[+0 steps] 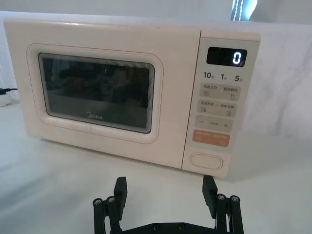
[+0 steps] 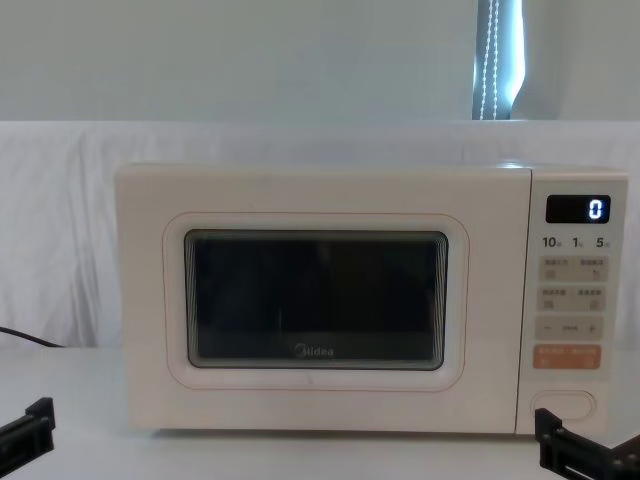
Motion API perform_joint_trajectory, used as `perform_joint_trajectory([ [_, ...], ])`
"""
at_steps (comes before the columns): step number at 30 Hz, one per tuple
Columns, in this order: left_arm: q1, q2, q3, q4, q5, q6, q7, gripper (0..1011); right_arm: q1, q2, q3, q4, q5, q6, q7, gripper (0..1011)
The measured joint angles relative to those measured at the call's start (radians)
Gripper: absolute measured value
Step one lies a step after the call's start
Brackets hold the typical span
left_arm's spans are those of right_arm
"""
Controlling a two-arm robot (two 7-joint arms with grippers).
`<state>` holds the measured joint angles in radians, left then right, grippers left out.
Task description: Press the button to open the microwave door with one hand; close the microwave door with the other hand.
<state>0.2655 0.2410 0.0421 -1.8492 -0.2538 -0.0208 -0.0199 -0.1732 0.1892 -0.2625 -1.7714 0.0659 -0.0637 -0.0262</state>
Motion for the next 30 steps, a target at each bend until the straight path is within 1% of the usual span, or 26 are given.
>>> perform_joint_trajectory([
  [30, 0.0, 0.0, 0.0, 0.0, 0.0, 0.0, 0.0, 1001, 0.0, 0.0, 0.0, 0.0, 0.0, 0.0, 0.0, 1000],
])
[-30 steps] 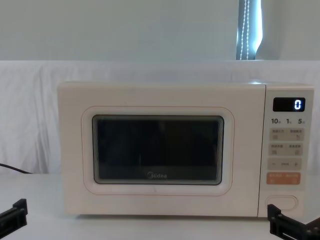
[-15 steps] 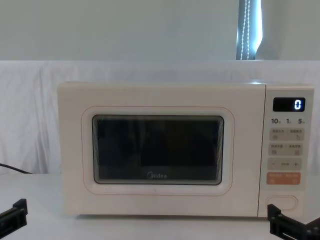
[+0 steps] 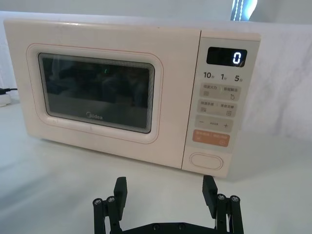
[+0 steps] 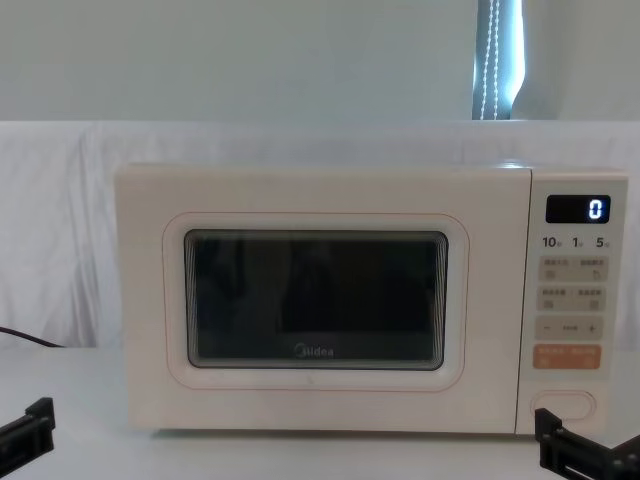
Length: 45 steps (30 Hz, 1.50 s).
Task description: Press the button to open the microwave door with one hand; close the microwave door with the other hand.
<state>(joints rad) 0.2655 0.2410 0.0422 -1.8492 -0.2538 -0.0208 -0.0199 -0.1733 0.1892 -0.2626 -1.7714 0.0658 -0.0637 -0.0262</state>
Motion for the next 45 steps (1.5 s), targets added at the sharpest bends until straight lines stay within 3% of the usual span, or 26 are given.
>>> perform_joint_trajectory([
  [8, 0.0, 0.0, 0.0, 0.0, 0.0, 0.0, 0.0, 1001, 0.0, 0.0, 0.0, 0.0, 0.0, 0.0, 0.0, 978],
  [14, 0.0, 0.0, 0.0, 0.0, 0.0, 0.0, 0.0, 1001, 0.0, 0.0, 0.0, 0.0, 0.0, 0.0, 0.0, 845],
  [38, 0.0, 0.0, 0.0, 0.0, 0.0, 0.0, 0.0, 1001, 0.0, 0.0, 0.0, 0.0, 0.0, 0.0, 0.0, 97],
  [42, 0.0, 0.0, 0.0, 0.0, 0.0, 0.0, 0.0, 1001, 0.0, 0.0, 0.0, 0.0, 0.0, 0.0, 0.0, 1],
  [45, 0.0, 0.0, 0.0, 0.0, 0.0, 0.0, 0.0, 1001, 0.0, 0.0, 0.0, 0.0, 0.0, 0.0, 0.0, 0],
])
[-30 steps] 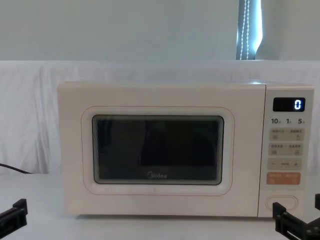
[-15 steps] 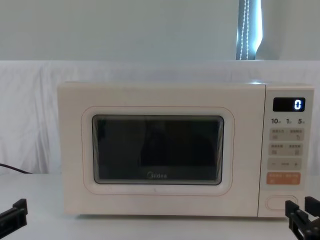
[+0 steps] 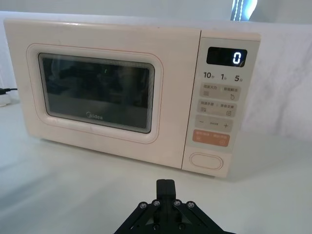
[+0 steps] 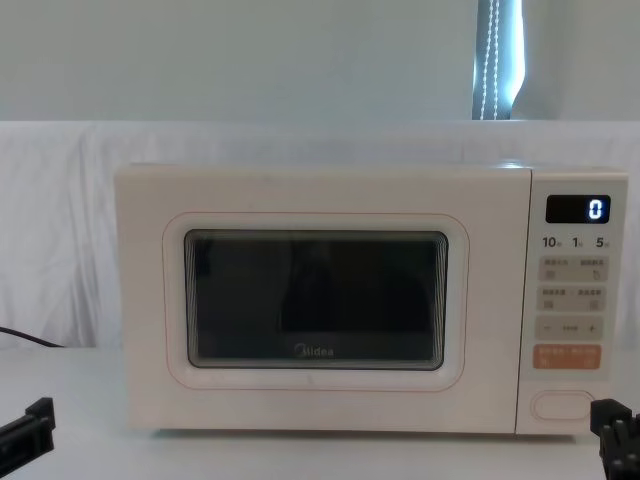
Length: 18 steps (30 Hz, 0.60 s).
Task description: Press the button to open the microwave door with one hand; close the microwave door with the other hand.
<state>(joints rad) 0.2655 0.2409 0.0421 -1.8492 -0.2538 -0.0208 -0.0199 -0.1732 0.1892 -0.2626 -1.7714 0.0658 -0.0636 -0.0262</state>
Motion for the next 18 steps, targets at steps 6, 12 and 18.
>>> perform_joint_trajectory([
  [6, 0.0, 0.0, 0.0, 0.0, 0.0, 0.0, 0.0, 1001, 0.0, 0.0, 0.0, 0.0, 0.0, 0.0, 0.0, 0],
  [12, 0.0, 0.0, 0.0, 0.0, 0.0, 0.0, 0.0, 1001, 0.0, 0.0, 0.0, 0.0, 0.0, 0.0, 0.0, 0],
  [18, 0.0, 0.0, 0.0, 0.0, 0.0, 0.0, 0.0, 1001, -0.001, -0.004, 0.01, -0.008, -0.003, 0.013, 0.008, 0],
])
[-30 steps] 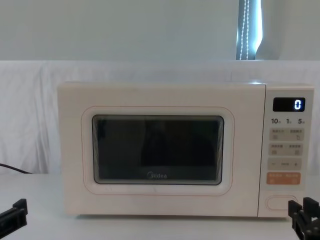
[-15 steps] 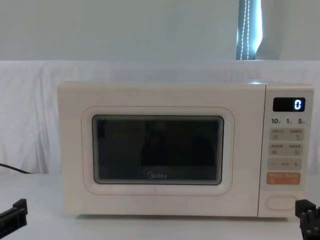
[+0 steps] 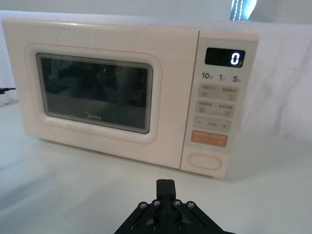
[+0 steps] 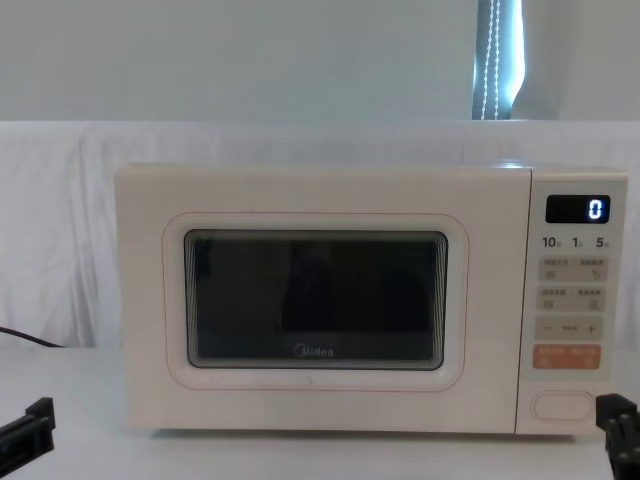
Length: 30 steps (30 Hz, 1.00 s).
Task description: Press the button to open the microwave door with one hand; close the microwave door with the other hand.
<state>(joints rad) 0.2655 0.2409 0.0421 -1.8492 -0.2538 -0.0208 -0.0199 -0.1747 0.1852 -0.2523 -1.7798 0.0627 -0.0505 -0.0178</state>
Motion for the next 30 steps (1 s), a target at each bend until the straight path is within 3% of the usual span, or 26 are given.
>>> perform_joint_trajectory([
  [8, 0.0, 0.0, 0.0, 0.0, 0.0, 0.0, 0.0, 1001, 0.025, -0.015, 0.028, -0.027, -0.016, 0.078, 0.029, 0],
  [15, 0.0, 0.0, 0.0, 0.0, 0.0, 0.0, 0.0, 1001, 0.078, -0.029, 0.04, -0.006, -0.038, 0.162, 0.051, 0],
  [22, 0.0, 0.0, 0.0, 0.0, 0.0, 0.0, 0.0, 1001, 0.169, -0.046, 0.048, 0.072, -0.073, 0.228, 0.075, 0],
  [30, 0.0, 0.0, 0.0, 0.0, 0.0, 0.0, 0.0, 1001, 0.258, -0.068, 0.057, 0.173, -0.113, 0.262, 0.082, 0],
])
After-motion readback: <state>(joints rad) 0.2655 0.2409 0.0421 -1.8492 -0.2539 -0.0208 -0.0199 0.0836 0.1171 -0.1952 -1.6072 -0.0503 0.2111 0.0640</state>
